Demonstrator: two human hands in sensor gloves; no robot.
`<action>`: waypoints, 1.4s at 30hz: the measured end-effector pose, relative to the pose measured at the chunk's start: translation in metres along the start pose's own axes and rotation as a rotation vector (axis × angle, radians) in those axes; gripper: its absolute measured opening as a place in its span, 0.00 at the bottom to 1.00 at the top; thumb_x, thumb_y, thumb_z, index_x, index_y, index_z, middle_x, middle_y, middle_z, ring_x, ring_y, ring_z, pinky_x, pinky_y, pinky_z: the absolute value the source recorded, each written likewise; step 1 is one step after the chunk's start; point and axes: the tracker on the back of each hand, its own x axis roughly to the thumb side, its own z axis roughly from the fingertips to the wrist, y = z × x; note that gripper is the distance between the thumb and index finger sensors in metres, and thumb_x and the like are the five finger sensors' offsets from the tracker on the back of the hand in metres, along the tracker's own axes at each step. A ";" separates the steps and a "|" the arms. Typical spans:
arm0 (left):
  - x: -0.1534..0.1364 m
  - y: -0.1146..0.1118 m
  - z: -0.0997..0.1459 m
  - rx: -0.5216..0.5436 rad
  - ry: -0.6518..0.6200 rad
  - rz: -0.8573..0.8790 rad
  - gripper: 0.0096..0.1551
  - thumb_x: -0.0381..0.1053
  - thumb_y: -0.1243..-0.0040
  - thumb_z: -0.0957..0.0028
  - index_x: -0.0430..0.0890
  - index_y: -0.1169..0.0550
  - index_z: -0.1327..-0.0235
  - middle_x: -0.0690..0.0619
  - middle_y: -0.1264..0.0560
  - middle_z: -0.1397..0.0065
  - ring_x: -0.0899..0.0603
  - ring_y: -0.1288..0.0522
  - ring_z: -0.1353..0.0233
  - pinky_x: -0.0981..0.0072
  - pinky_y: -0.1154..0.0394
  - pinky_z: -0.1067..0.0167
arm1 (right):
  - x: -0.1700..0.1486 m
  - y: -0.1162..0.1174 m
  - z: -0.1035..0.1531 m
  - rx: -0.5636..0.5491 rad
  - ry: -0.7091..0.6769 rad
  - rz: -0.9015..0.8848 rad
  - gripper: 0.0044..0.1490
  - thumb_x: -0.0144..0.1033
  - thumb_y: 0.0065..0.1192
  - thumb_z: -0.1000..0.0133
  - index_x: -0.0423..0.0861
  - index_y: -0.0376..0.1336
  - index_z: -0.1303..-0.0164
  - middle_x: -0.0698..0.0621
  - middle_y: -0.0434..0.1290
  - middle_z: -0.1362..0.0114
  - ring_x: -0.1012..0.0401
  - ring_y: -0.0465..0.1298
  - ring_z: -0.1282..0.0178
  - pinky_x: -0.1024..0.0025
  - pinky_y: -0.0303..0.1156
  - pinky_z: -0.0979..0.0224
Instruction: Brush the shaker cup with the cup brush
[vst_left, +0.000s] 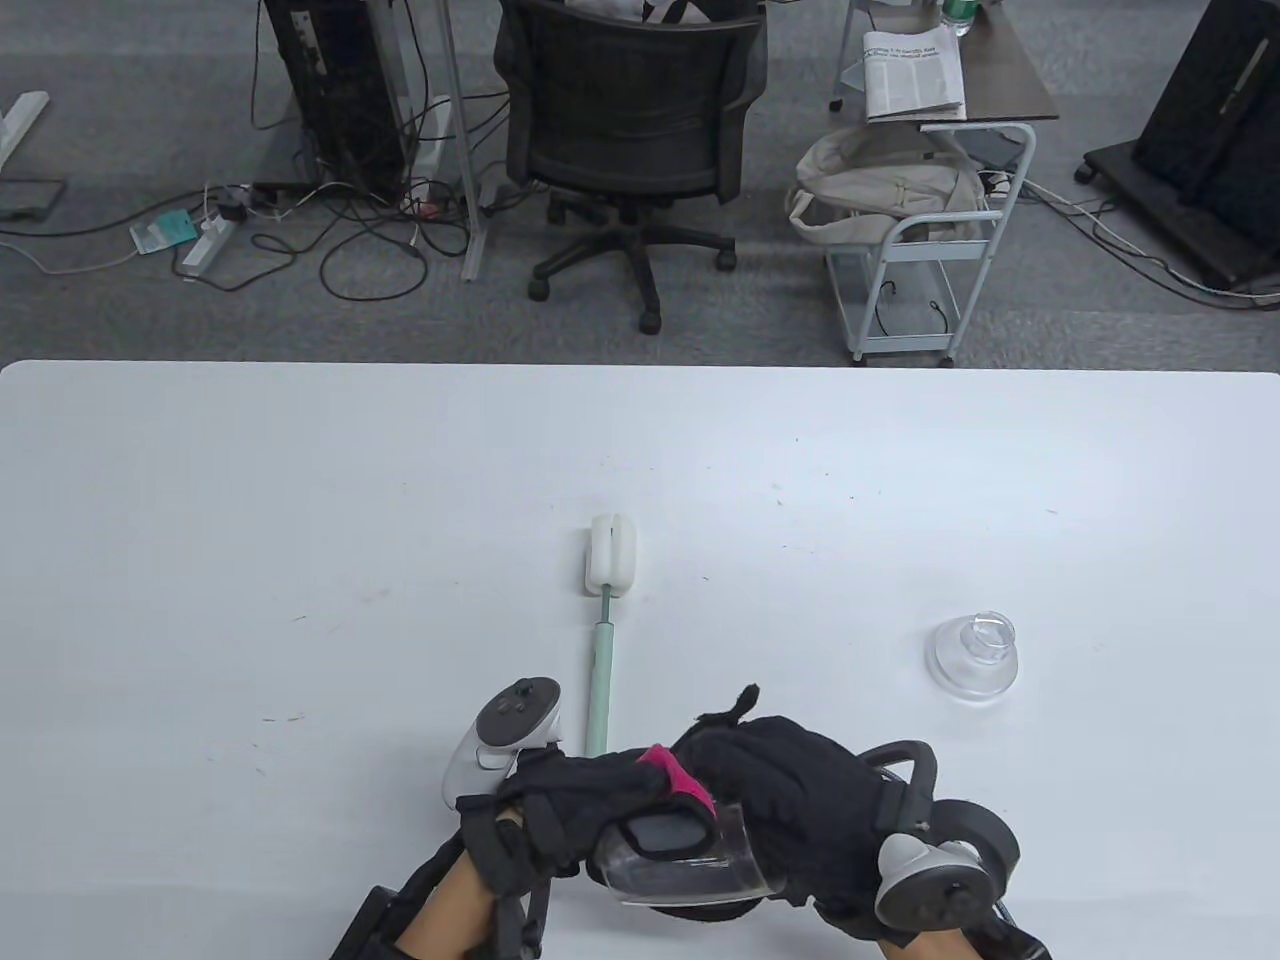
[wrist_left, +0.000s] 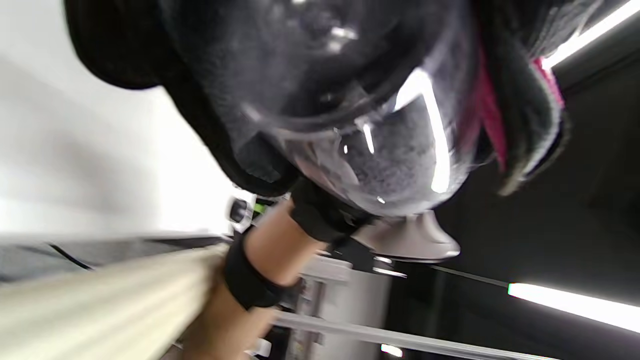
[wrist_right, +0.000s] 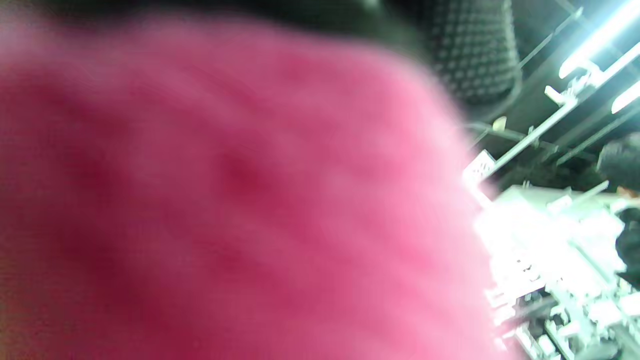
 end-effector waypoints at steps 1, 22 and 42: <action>0.001 0.000 0.000 0.024 -0.049 0.021 0.51 0.79 0.51 0.37 0.49 0.48 0.14 0.32 0.32 0.24 0.33 0.19 0.40 0.36 0.24 0.43 | -0.002 -0.002 0.000 -0.016 -0.002 0.038 0.27 0.31 0.72 0.48 0.53 0.67 0.37 0.49 0.79 0.39 0.49 0.83 0.49 0.65 0.84 0.48; 0.047 -0.053 0.008 0.704 -0.279 -1.437 0.39 0.67 0.47 0.38 0.64 0.47 0.18 0.49 0.59 0.11 0.29 0.66 0.15 0.23 0.66 0.29 | -0.059 0.030 0.015 0.162 0.793 -0.402 0.25 0.30 0.64 0.42 0.42 0.66 0.34 0.40 0.79 0.48 0.49 0.83 0.61 0.64 0.84 0.61; 0.025 -0.015 -0.001 0.190 -0.207 -0.386 0.45 0.66 0.37 0.39 0.62 0.46 0.15 0.35 0.44 0.13 0.25 0.29 0.26 0.35 0.27 0.38 | -0.047 -0.012 0.007 -0.018 0.322 -0.269 0.24 0.33 0.69 0.51 0.50 0.71 0.43 0.47 0.81 0.48 0.49 0.83 0.57 0.63 0.83 0.56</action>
